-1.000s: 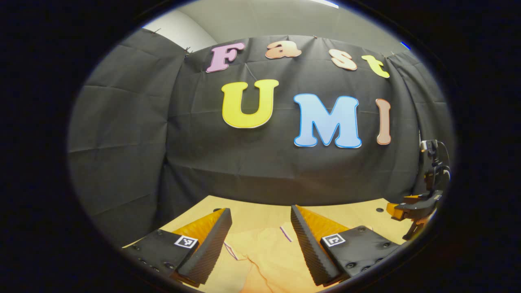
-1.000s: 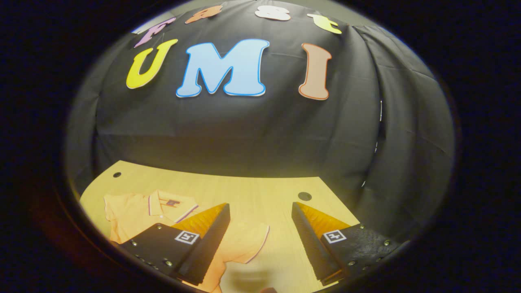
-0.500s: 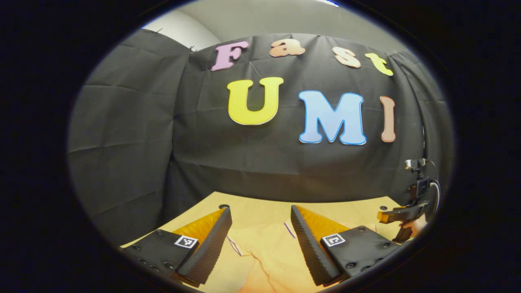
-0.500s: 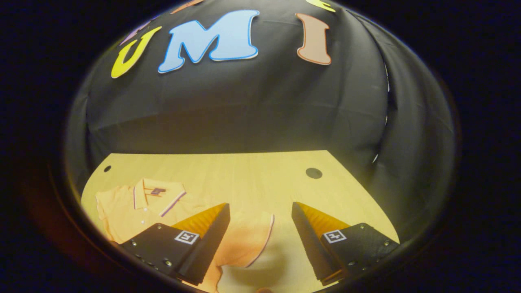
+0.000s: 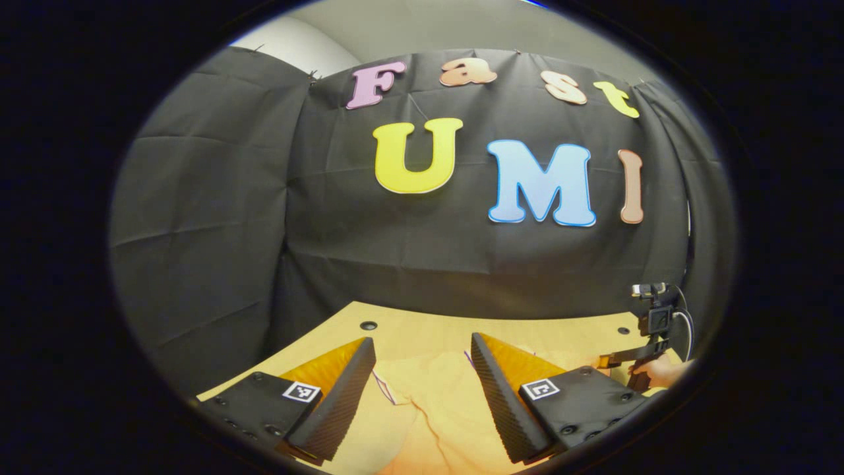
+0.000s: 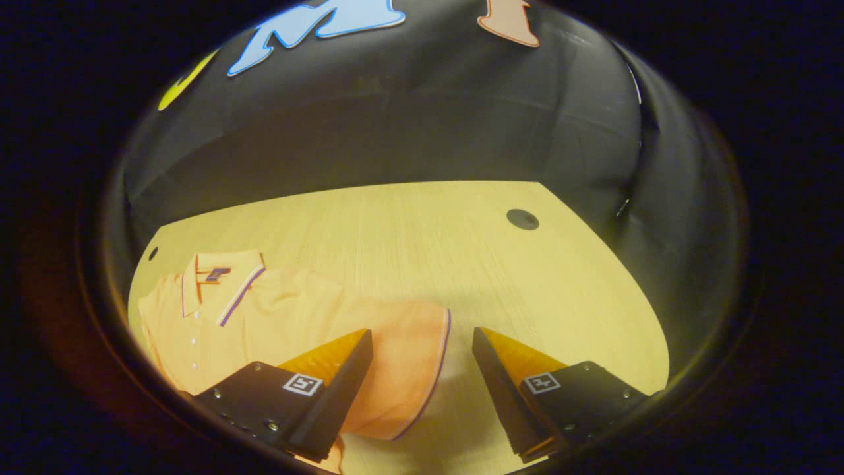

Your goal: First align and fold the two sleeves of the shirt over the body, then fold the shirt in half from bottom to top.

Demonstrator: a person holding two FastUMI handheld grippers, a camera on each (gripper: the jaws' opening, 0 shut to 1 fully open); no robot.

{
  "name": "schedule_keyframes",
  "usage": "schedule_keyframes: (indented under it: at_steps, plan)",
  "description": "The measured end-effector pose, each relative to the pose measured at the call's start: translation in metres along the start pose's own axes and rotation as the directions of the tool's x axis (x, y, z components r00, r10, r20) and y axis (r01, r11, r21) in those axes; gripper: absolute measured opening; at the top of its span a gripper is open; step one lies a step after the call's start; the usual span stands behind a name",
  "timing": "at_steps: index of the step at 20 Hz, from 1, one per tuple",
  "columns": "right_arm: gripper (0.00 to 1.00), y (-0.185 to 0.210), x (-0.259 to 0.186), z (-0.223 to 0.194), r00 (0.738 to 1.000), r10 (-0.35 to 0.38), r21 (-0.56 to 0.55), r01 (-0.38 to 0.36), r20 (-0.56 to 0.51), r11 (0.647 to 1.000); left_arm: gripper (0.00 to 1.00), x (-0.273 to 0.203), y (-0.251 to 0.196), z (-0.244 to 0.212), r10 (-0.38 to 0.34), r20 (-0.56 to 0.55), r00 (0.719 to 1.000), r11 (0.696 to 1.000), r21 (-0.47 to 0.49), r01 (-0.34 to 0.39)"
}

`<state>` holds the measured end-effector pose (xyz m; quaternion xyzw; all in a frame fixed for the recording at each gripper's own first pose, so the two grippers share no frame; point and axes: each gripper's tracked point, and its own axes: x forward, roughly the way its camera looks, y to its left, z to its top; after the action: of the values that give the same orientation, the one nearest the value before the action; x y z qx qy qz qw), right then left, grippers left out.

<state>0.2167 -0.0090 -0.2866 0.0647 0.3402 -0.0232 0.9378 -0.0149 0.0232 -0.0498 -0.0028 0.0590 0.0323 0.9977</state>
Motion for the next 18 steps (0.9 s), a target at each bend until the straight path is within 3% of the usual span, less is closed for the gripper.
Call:
schedule_keyframes:
  at_steps: [5, 7, 8, 9, 10, 12, 14, 15, 16, 18]
  plan:
    - [0.94, -0.0007, 0.0108, -0.0059, 0.999, 0.006, 0.037, -0.005, -0.045, 0.999, 0.94, 0.0005, 0.0011, -0.0013, -0.003, -0.006, 1.000, 1.000, -0.002, 0.003]
    - [0.88, -0.0002, 0.0100, -0.0057, 0.999, 0.005, 0.048, -0.002, -0.054, 0.999, 0.94, -0.0003, 0.0000, -0.0002, -0.001, -0.006, 1.000, 1.000, 0.004, 0.001]
    - [0.74, -0.0005, 0.0110, -0.0061, 0.998, 0.004, 0.052, -0.001, -0.055, 0.999, 0.94, -0.0004, -0.0004, 0.0002, -0.003, -0.005, 1.000, 1.000, 0.005, 0.003]
    - [0.70, -0.0004, 0.0100, -0.0061, 0.998, 0.002, 0.055, 0.001, -0.062, 0.998, 0.95, -0.0004, -0.0004, 0.0010, -0.005, -0.006, 1.000, 1.000, 0.006, 0.005]
    - [0.53, -0.0002, 0.0092, -0.0061, 0.998, 0.005, 0.062, -0.001, -0.065, 0.998, 0.94, 0.0005, -0.0012, 0.0002, -0.006, -0.005, 1.000, 1.000, 0.007, 0.006]
    - [0.32, 0.0014, 0.0083, -0.0056, 0.997, 0.013, 0.066, -0.008, -0.070, 0.998, 0.94, -0.0011, -0.0026, 0.0005, -0.008, -0.004, 1.000, 1.000, 0.007, 0.008]
    - [0.19, 0.0023, 0.0082, -0.0047, 0.998, 0.013, 0.056, -0.009, -0.066, 0.998, 0.94, -0.0010, -0.0009, 0.0010, -0.007, -0.004, 1.000, 1.000, 0.009, 0.007]
    - [0.19, 0.0002, 0.0063, -0.0027, 0.998, -0.001, 0.048, 0.004, -0.061, 0.999, 0.94, -0.0013, -0.0004, 0.0005, -0.007, -0.003, 1.000, 1.000, 0.008, 0.007]
    - [0.01, 0.0007, 0.0067, -0.0023, 0.998, -0.007, 0.051, 0.010, -0.056, 0.999, 0.94, -0.0015, 0.0001, 0.0007, -0.007, -0.003, 1.000, 1.000, 0.008, 0.007]
    - [0.01, 0.0033, 0.0010, 0.0018, 0.999, -0.003, 0.045, 0.005, -0.051, 0.999, 0.94, -0.0031, 0.0025, 0.0018, -0.002, 0.000, 1.000, 1.000, 0.009, 0.002]
